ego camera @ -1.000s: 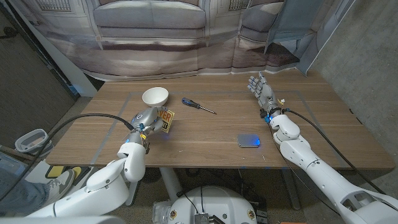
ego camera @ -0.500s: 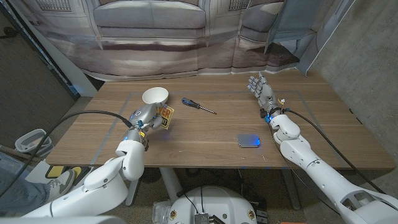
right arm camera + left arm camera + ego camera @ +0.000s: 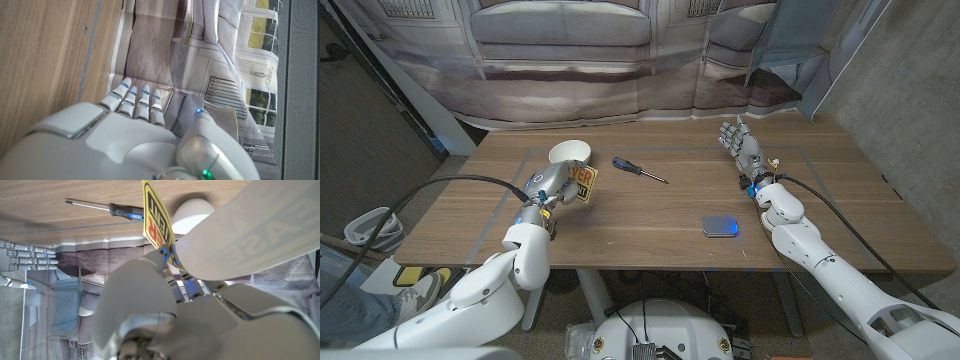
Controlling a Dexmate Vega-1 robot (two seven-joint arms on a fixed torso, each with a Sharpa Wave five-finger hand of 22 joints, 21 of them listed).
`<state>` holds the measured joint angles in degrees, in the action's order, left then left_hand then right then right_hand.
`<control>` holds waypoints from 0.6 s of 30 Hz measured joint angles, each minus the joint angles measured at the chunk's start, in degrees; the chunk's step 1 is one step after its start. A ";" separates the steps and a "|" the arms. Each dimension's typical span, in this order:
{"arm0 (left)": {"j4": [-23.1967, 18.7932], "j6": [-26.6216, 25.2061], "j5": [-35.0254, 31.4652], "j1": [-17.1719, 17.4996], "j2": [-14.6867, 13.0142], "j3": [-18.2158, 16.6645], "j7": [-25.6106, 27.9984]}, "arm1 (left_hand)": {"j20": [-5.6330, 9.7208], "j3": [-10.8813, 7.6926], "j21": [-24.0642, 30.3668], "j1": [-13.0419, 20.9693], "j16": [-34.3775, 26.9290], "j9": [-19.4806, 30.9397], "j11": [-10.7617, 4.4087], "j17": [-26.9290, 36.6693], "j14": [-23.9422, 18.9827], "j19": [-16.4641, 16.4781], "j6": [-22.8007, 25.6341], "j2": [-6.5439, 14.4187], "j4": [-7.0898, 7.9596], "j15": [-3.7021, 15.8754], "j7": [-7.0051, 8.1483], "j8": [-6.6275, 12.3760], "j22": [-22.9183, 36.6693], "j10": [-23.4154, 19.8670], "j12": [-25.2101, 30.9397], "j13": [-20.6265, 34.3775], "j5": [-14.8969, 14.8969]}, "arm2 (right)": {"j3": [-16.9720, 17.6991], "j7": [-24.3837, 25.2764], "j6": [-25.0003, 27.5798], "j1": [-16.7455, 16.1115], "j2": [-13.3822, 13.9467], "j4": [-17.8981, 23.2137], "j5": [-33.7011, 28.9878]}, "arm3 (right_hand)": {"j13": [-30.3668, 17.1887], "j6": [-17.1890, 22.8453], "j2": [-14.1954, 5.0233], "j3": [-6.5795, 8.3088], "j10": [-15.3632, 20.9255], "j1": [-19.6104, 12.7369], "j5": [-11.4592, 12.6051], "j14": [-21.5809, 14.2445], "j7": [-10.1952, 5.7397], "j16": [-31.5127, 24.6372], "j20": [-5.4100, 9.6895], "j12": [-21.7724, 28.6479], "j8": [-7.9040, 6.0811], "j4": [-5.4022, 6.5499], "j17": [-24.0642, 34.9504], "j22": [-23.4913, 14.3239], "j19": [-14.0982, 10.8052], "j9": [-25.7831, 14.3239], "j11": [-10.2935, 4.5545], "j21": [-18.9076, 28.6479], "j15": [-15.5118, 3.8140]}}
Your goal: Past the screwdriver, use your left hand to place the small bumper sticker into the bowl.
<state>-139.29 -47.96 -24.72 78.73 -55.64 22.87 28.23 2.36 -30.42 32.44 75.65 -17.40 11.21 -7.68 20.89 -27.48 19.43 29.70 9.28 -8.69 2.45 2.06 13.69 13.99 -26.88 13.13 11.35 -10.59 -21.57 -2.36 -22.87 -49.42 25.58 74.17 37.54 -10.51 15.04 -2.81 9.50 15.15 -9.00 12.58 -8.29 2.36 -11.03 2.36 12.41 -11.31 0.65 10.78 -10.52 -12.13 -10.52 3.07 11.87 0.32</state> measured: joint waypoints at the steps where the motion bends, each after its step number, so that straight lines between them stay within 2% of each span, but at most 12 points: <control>1: -0.02 0.05 0.00 0.07 0.02 -0.08 0.06 | 0.00 0.00 0.00 0.00 0.00 0.00 0.00 0.00 0.00 0.00 0.00 0.00 0.00 0.00 0.00 0.00 0.00 0.00 0.00 0.00 0.00 | 0.00 -0.01 0.00 0.00 0.01 0.00 0.01 | 0.00 0.00 0.00 0.00 0.00 0.00 0.00 0.00 0.00 0.00 0.00 0.00 0.00 0.00 0.00 0.00 0.00 0.00 0.00 0.00 0.00; 18: -0.05 3.37 1.02 2.57 0.08 -3.35 1.54 | 0.01 0.00 0.67 0.00 0.28 0.00 -0.30 0.34 0.00 -0.44 0.93 0.00 0.00 0.00 0.30 0.00 -0.01 -0.74 0.01 -0.01 0.00 | 0.05 -0.44 0.00 -0.23 0.13 0.09 0.31 | 0.00 0.00 0.00 0.00 0.00 0.00 0.00 -0.14 0.00 0.00 0.00 0.00 0.00 0.00 0.00 0.00 0.00 0.00 0.00 0.00 -0.14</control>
<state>-139.34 -44.59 -23.70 81.29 -55.55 19.52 29.77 2.37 -30.42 33.11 75.65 -17.13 11.21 -7.98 21.23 -27.48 18.99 30.63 9.28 -8.70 2.45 2.36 13.69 13.98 -27.62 13.15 11.33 -10.59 -21.52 -2.80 -22.87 -49.65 25.71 74.26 37.85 -10.51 15.04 -2.81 9.50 15.15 -9.00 12.58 -8.43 2.36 -11.03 2.35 12.41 -11.31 0.65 10.78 -10.52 -12.13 -10.52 3.07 11.87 0.17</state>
